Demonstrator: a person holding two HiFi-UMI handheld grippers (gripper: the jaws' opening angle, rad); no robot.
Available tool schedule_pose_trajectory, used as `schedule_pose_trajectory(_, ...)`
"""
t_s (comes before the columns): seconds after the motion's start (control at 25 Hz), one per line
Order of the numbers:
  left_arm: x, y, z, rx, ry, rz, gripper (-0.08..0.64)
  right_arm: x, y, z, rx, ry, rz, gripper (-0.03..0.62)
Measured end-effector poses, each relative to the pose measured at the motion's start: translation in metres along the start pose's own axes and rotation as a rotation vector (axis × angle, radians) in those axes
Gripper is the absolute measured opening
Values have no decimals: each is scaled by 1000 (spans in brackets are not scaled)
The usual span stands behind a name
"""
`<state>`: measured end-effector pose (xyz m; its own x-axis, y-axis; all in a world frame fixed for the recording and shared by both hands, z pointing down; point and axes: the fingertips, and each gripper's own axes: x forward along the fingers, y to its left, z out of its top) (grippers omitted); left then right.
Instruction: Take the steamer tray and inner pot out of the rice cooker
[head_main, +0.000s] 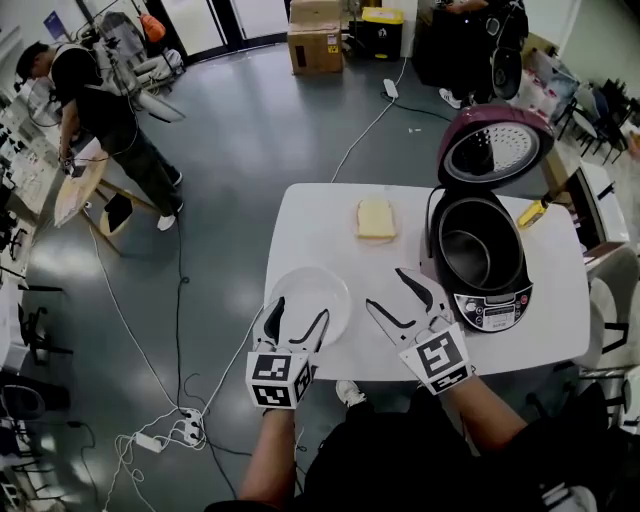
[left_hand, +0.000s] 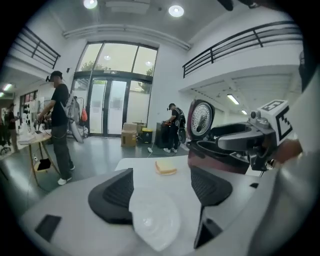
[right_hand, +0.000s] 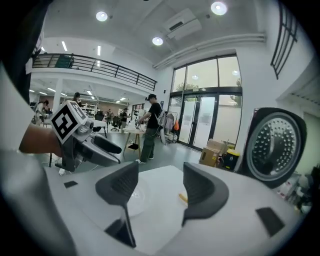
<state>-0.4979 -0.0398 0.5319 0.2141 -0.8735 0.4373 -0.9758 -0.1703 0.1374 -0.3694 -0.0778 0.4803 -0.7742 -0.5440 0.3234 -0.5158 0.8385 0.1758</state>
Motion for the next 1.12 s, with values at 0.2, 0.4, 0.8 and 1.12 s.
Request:
schedule_pose_trajectory(0.2, 28, -58, 30, -85, -14, -137, 362, -36, -42, -8, 127, 34, 18, 291)
schedule_pose_trajectory(0.4, 65, -127, 58, -161, -2, -264, 367, -86, -116, -13, 221, 10, -72, 309)
schedule_pose_trajectory(0.8, 124, -232, 75, -388, 76, -450, 351, -157, -219, -58, 477, 74, -45, 316)
schedule_pose_trajectory(1.12, 164, -263, 70, -702, 161, -523, 342, -185, -295, -112, 939, 104, 111, 314)
